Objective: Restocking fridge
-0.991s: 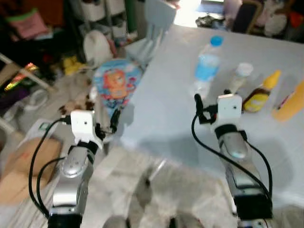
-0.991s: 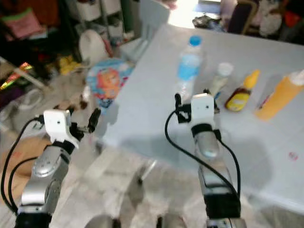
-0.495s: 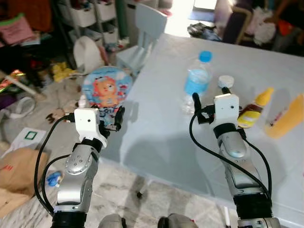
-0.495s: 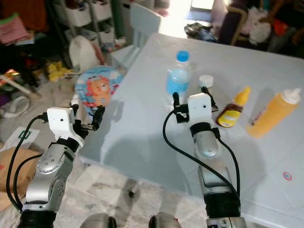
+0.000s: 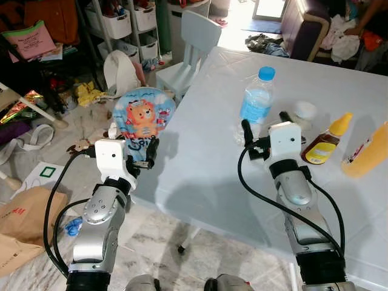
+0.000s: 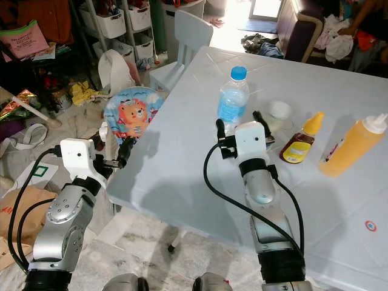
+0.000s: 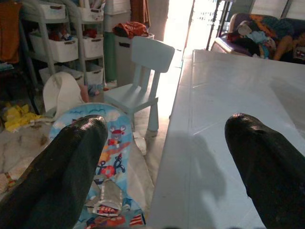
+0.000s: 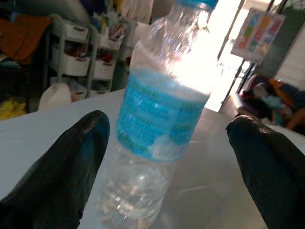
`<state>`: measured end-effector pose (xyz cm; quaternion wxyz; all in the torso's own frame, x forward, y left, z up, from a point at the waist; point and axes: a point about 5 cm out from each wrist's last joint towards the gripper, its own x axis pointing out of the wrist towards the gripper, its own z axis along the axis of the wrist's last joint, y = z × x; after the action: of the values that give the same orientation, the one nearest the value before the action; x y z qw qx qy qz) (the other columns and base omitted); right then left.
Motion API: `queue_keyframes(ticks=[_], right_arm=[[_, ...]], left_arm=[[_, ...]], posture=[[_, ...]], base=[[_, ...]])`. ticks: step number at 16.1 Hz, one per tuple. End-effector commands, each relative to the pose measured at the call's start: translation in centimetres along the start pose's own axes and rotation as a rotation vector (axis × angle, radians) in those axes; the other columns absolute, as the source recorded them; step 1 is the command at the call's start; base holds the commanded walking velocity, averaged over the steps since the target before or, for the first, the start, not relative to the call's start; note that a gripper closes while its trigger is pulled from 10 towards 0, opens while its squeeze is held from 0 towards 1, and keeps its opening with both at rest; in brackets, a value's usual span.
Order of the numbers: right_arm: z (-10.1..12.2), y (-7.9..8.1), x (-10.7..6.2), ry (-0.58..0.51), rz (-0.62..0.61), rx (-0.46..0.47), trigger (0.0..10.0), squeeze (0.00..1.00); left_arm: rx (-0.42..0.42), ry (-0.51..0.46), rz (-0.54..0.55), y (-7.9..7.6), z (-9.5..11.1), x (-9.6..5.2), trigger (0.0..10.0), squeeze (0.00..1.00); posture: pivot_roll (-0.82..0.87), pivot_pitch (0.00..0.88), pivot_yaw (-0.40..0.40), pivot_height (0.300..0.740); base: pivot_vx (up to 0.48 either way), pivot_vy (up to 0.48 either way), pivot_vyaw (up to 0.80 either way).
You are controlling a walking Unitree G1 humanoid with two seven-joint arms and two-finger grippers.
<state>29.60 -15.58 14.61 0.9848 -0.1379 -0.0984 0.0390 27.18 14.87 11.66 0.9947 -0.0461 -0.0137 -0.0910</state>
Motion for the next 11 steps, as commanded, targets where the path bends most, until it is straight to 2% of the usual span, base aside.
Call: queue_keyframes(ticks=[1,2,3,8,10,11], right_arm=[[1.2,0.0,0.5,-0.053,-0.007,-0.014,10.0,1.00],[1.6,-0.1,1.0,-0.070,-0.007,-0.017,10.0,1.00],[2.6,-0.1,2.4,-0.112,0.006,-0.027,10.0,0.00],[3.8,0.1,4.2,-0.151,0.007,-0.042,10.0,0.00],[4.0,0.1,4.8,-0.148,-0.007,-0.022,10.0,0.00],[4.0,0.0,5.3,-0.128,-0.027,0.022,10.0,0.00]], left_arm=[[0.010,-0.006,0.005,0.1,0.1,0.0,10.0,0.00],[0.011,-0.005,0.005,0.1,0.1,0.0,10.0,0.00],[0.016,-0.007,0.004,0.1,0.2,0.0,10.0,0.00],[0.027,-0.008,0.010,0.3,0.3,-0.2,10.0,0.00],[0.029,-0.006,0.008,0.3,0.3,-0.2,10.0,0.00],[0.030,-0.006,0.006,0.2,0.3,-0.2,10.0,0.00]], posture=[[0.01,0.048,-0.012,0.740],[0.01,0.049,-0.011,0.740],[0.02,0.056,-0.007,0.740],[0.04,0.061,-0.011,0.740],[0.04,0.063,-0.010,0.740],[0.04,0.064,-0.010,0.740]], base=[[0.000,0.000,0.00],[0.000,0.000,0.00],[0.000,0.000,0.00],[0.000,0.000,0.00],[0.000,0.000,0.00],[0.000,0.000,0.00]])
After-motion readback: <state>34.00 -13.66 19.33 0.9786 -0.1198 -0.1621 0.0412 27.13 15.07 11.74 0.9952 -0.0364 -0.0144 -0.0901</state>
